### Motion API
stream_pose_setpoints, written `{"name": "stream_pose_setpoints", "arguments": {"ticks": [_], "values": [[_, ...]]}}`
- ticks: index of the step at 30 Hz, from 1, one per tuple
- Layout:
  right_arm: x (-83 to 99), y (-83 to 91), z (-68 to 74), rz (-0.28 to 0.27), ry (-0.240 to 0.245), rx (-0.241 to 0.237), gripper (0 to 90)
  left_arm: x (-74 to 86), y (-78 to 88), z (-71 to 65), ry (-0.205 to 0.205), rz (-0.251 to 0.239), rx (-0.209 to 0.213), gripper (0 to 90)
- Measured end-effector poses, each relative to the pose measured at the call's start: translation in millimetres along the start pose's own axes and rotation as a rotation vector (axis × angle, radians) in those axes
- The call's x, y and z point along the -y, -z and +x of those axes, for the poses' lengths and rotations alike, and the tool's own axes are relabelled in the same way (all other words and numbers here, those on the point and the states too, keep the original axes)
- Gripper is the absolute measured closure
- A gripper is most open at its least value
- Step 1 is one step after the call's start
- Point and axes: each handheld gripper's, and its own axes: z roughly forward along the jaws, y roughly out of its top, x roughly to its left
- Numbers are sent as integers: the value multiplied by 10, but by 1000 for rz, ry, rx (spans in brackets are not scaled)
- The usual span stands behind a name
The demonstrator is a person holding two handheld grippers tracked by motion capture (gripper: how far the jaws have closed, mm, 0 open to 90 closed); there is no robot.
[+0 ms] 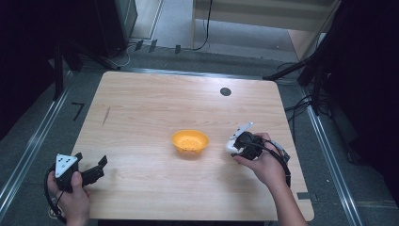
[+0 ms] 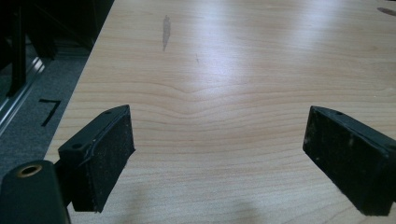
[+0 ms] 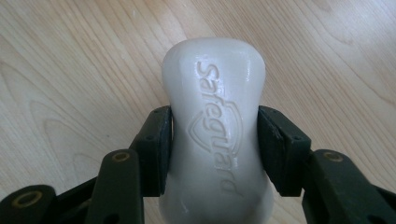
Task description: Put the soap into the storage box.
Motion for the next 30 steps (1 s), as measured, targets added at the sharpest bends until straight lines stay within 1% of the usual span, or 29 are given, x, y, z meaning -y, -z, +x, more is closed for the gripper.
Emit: {"name": "stream_pose_setpoints", "arguments": {"ticks": [2,4,5,7,13,14,18,20,21,23,24,27,30], "values": [[-20,2,-4,-5,16,-11,496,0,0,0,1,0,0,91],[-29,2,-1,-6,24,-9,497,0,0,0,0,0,0,91],[-65,1,11,-1,54,-8,497,0,0,0,0,0,0,91],[-89,1,15,-2,72,-8,497,0,-1,0,0,0,0,91],[-172,32,27,-14,87,-13,497,0,0,0,0,0,1,91],[-200,35,30,-18,98,-17,497,0,0,0,0,0,1,91],[-254,40,40,-11,120,-26,497,0,0,1,1,1,1,91],[-264,42,42,-8,121,-28,497,0,0,1,1,0,1,91],[-297,49,37,-15,128,-29,497,0,-1,1,1,1,1,91],[-307,51,37,-18,128,-28,497,0,-1,2,2,0,1,91],[-335,57,33,-23,140,-31,497,0,-1,2,2,0,1,91],[-363,70,35,-27,145,-30,497,-1,-1,3,0,1,2,91],[-432,103,48,-55,162,-52,497,-1,-2,2,2,0,3,91]]}}
